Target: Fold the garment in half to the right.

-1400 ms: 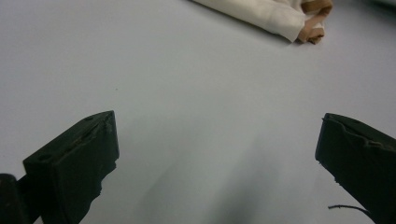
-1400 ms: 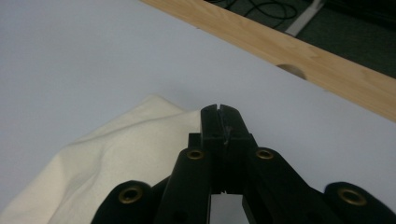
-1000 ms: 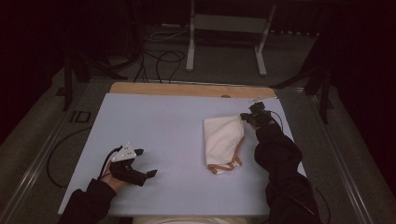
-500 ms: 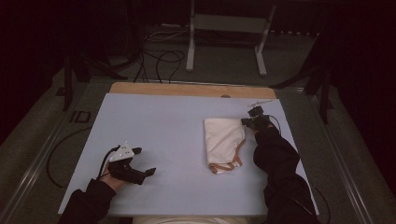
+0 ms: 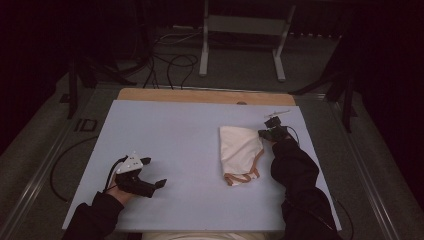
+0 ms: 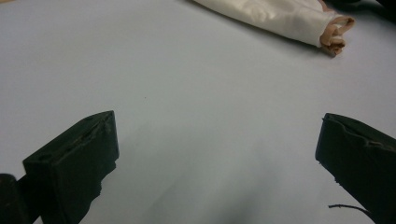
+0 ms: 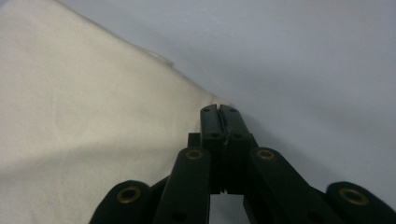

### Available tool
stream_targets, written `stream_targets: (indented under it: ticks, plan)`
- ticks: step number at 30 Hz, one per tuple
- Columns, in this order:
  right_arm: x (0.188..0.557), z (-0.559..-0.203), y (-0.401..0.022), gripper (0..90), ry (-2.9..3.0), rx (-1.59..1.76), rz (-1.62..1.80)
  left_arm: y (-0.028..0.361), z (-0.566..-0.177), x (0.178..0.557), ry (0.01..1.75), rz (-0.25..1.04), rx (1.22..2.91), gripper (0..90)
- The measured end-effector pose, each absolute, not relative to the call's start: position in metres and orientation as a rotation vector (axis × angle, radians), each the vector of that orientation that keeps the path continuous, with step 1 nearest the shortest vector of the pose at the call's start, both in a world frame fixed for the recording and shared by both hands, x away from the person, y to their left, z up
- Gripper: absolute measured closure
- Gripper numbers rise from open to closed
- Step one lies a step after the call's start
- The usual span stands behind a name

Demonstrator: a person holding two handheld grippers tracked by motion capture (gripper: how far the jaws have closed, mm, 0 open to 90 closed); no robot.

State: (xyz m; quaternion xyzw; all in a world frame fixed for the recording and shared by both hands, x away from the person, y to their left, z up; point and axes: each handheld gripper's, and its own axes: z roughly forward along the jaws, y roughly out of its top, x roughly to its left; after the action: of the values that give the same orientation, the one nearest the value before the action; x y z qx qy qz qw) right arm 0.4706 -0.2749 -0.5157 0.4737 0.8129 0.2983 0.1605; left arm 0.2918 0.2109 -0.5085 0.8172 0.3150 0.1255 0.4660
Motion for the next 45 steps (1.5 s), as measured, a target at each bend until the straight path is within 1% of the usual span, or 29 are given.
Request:
stream_targets:
  ticks: [3,6,13,19,22,25,32,36,45]
  plan:
    - [0.469,-0.516,-0.275,89.2,2.318,1.352,0.854,0.211,-0.509,0.292,0.773,0.310,2.017,0.1]
    - [0.468,-0.514,-0.275,85.0,2.320,1.345,0.847,0.210,-0.508,0.291,0.770,0.311,2.019,0.1]
    - [0.455,-0.502,-0.275,71.4,2.306,1.323,0.863,0.210,-0.508,0.291,0.771,0.310,2.020,0.1]
    - [0.437,-0.494,-0.271,67.2,2.327,1.293,0.900,0.210,-0.509,0.292,0.775,0.293,2.017,0.1]
    - [0.426,-0.494,-0.267,67.4,2.342,1.269,0.903,0.209,-0.509,0.292,0.769,0.295,2.024,0.1]
    - [0.416,-0.496,-0.264,70.2,2.351,1.247,0.912,0.209,-0.509,0.292,0.768,0.297,2.017,0.1]
    - [0.402,-0.505,-0.261,89.9,2.374,1.227,0.886,0.210,-0.508,0.291,0.767,0.300,2.019,0.1]
    - [0.398,-0.514,-0.264,90.0,2.400,1.217,0.875,0.210,-0.508,0.291,0.767,0.303,2.019,0.1]
    - [0.395,-0.513,-0.270,90.0,2.391,1.235,0.869,0.211,-0.508,0.291,0.768,0.303,2.015,0.1]
